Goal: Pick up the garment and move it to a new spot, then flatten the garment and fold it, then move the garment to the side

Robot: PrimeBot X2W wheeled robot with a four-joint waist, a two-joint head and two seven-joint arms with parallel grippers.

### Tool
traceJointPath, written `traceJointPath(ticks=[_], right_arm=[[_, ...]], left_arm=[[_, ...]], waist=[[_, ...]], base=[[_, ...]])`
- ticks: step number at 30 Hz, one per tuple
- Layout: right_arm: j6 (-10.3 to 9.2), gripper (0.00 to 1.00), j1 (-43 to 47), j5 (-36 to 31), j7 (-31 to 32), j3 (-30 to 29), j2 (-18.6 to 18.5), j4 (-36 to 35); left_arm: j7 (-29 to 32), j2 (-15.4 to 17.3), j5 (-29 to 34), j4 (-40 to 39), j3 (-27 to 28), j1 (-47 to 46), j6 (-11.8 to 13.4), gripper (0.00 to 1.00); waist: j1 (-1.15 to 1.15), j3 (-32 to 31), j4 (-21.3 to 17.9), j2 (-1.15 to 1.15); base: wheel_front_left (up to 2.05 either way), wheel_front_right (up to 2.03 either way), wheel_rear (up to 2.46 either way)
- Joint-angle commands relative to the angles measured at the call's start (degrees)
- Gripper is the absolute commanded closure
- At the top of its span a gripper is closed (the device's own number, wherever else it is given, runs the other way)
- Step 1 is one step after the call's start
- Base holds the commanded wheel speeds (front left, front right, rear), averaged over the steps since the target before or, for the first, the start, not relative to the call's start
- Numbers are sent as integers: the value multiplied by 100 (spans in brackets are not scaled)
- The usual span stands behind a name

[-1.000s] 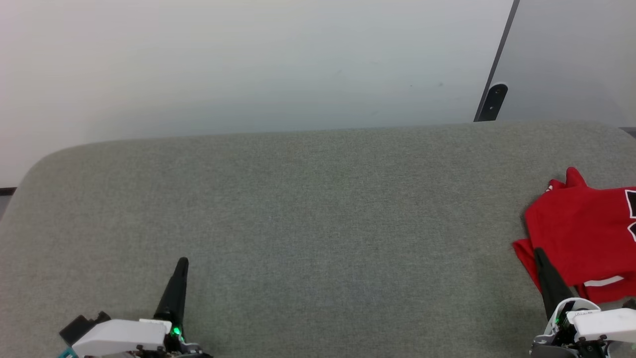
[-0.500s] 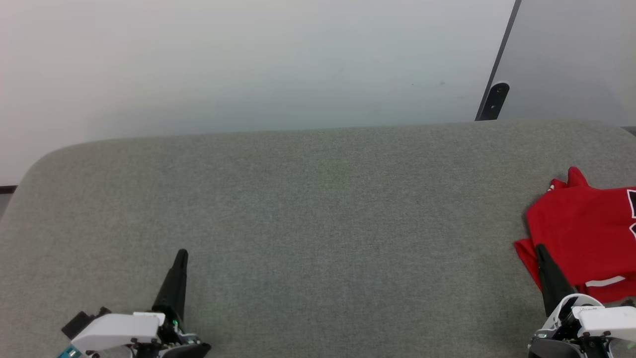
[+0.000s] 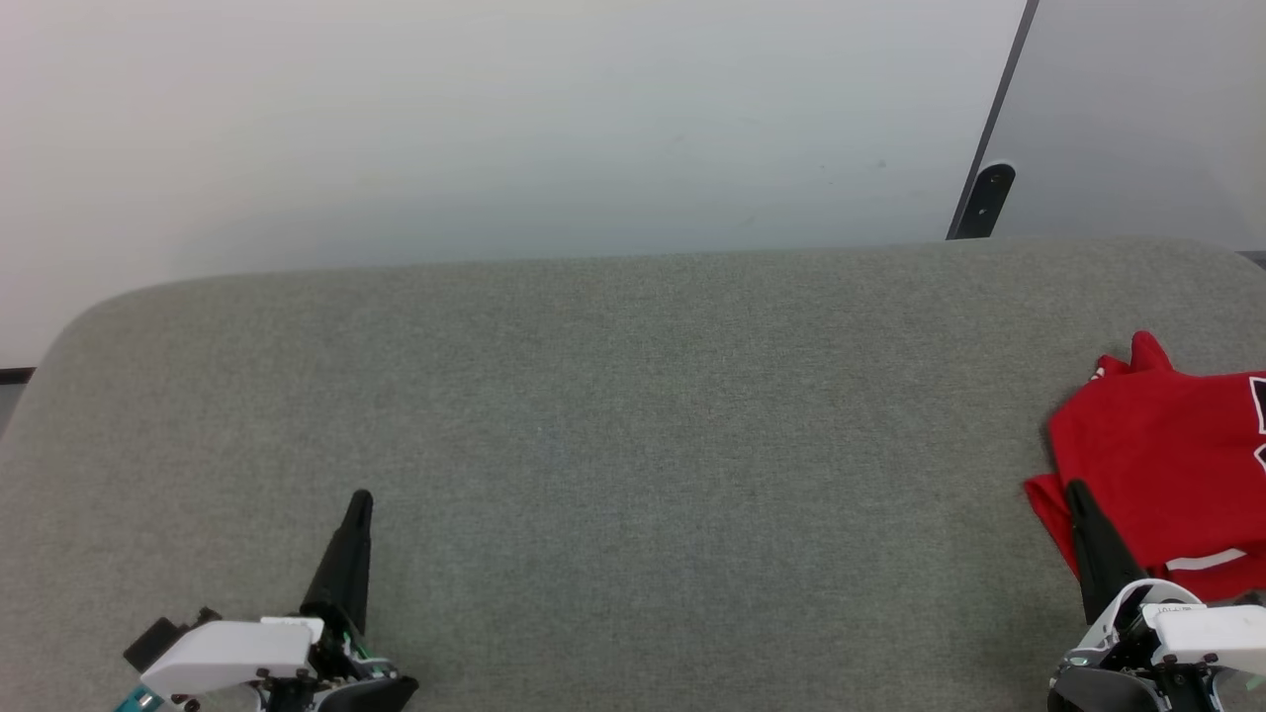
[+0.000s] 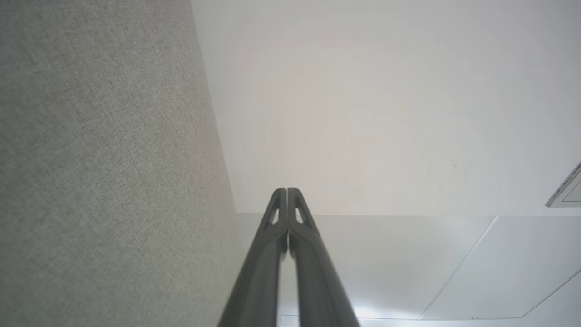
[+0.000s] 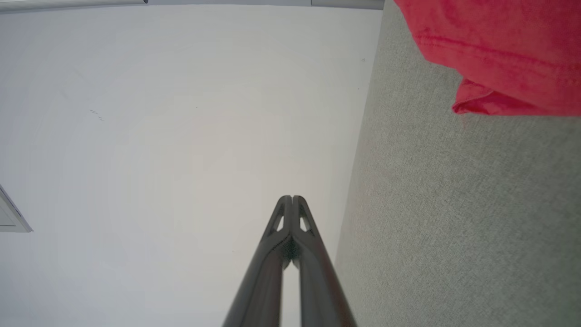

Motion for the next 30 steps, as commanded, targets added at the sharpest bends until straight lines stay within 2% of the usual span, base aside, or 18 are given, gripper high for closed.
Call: traceJointPath(ticks=[1, 30], right_arm=[[-6, 100, -23, 19, -7, -4, 20, 0], [-6, 100, -23, 23, -11, 0, 21, 0]], left_arm=[[25, -4, -1, 5, 18, -57, -32, 100], [67, -44, 54, 8, 69, -63, -32, 100]], waist=[[0, 0, 0, 0], [0, 0, 0, 0]], base=[[0, 0, 0], [0, 0, 0]])
